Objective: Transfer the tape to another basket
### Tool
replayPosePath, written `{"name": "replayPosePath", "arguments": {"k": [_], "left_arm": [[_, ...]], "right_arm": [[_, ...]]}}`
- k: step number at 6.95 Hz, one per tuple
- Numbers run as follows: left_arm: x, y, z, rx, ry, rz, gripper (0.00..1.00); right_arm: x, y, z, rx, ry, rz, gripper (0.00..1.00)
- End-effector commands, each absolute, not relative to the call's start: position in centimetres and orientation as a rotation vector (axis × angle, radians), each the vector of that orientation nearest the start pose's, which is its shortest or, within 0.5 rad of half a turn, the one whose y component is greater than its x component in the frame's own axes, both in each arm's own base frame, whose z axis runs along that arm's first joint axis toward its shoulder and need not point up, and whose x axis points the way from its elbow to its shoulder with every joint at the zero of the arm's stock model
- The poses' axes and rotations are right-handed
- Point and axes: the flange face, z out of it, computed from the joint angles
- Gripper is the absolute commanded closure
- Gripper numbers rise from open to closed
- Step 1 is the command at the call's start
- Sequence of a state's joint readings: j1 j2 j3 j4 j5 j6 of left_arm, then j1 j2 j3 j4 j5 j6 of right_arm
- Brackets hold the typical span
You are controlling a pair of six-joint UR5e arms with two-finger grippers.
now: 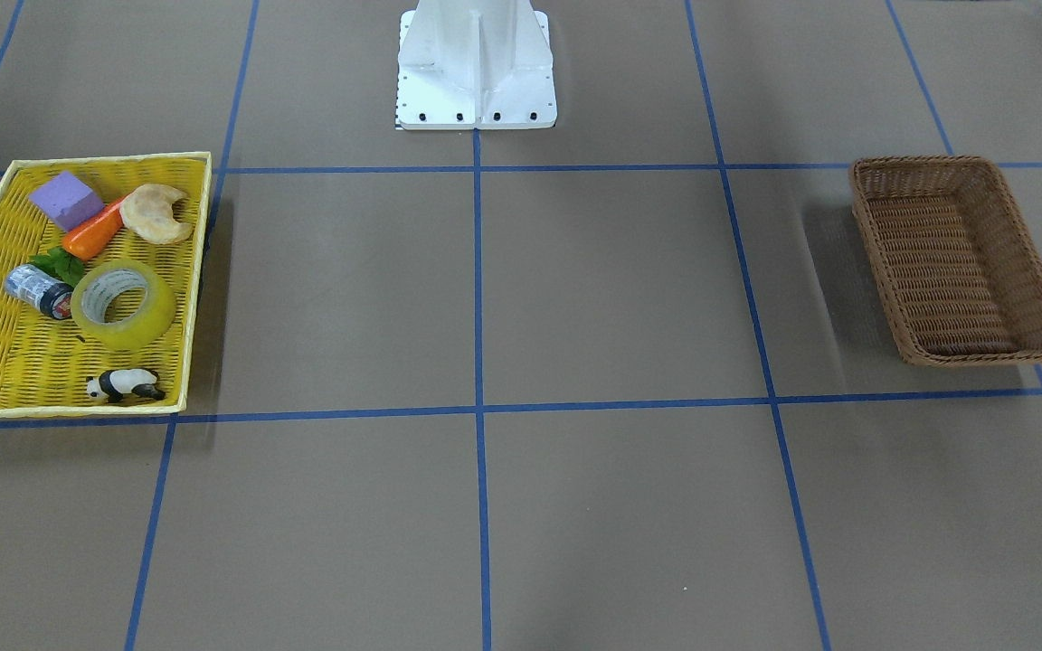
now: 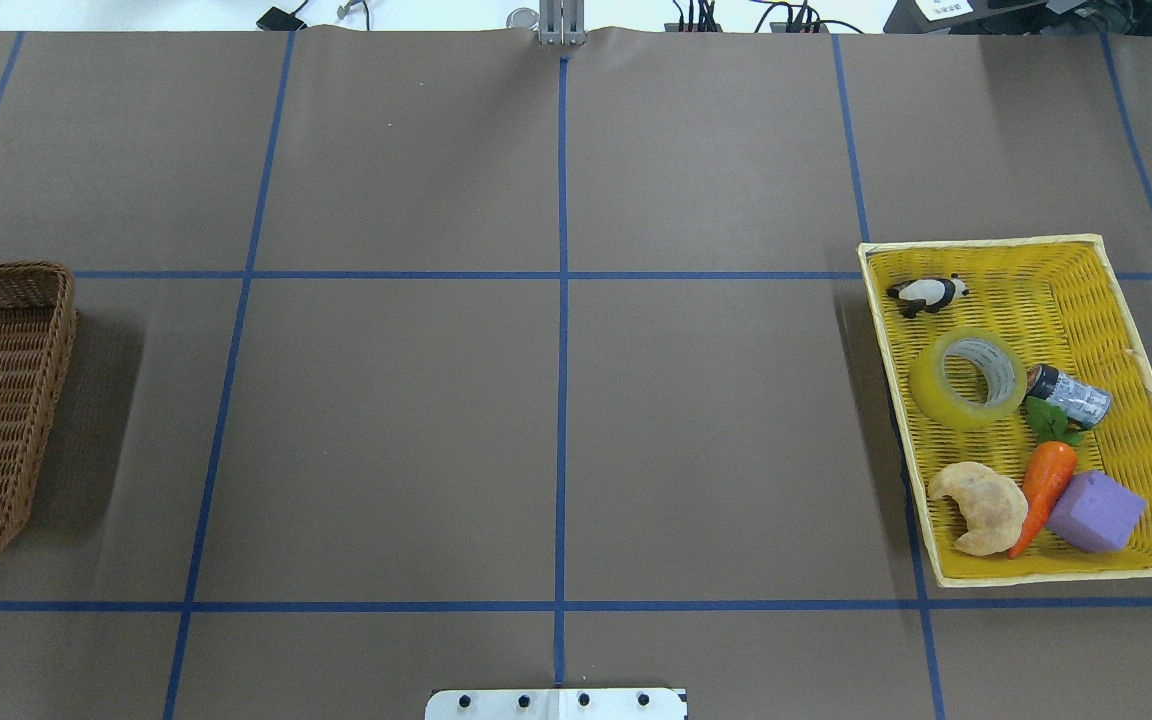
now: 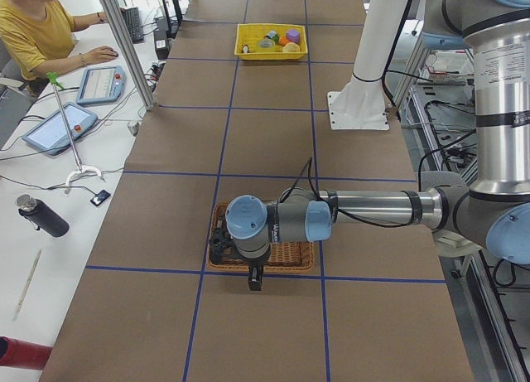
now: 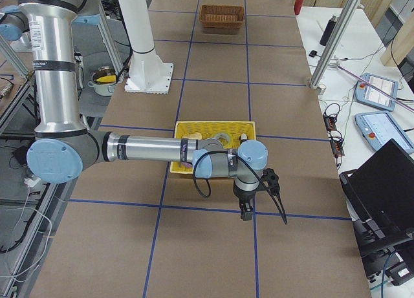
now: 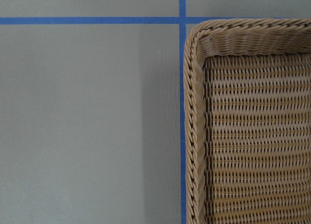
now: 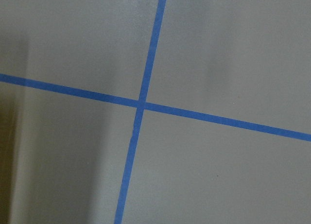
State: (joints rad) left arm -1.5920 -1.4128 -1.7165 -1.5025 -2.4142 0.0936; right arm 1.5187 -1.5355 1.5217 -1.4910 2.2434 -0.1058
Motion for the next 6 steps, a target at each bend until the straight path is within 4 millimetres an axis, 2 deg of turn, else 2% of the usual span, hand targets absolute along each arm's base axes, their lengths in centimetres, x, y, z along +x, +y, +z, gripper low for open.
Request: {"name": "replayPosePath", "arguments": {"k": [1, 2, 3, 4, 5, 6], "left_arm": [[-6.8, -42.0, 65.4, -0.015, 0.847, 0.039, 0.01], [-6.8, -42.1, 65.2, -0.01, 0.848, 0.041, 0.01], [-6.8, -42.2, 65.0, 0.003, 0.839, 0.049, 0.01], [-6.8, -42.3, 65.1, 0.037, 0.835, 0.062, 0.01], [-6.8, -42.7, 64.3, 0.048, 0.845, 0.057, 0.01], [-6.8, -43.4, 63.4, 0.069, 0.844, 0.066, 0.01]], "right_arm": [[4.5, -51.5, 66.5, 0.08, -0.669, -0.174, 0.0], [4.5, -51.6, 66.2, 0.086, -0.667, -0.176, 0.0], [4.4, -52.3, 65.0, 0.137, -0.67, -0.193, 0.0], [4.4, -53.2, 64.0, 0.264, -0.662, -0.233, 0.0], [3.9, -53.9, 62.2, 0.362, -0.668, -0.255, 0.0], [0.7, -54.3, 60.6, 0.395, -0.686, -0.294, 0.0]]}}
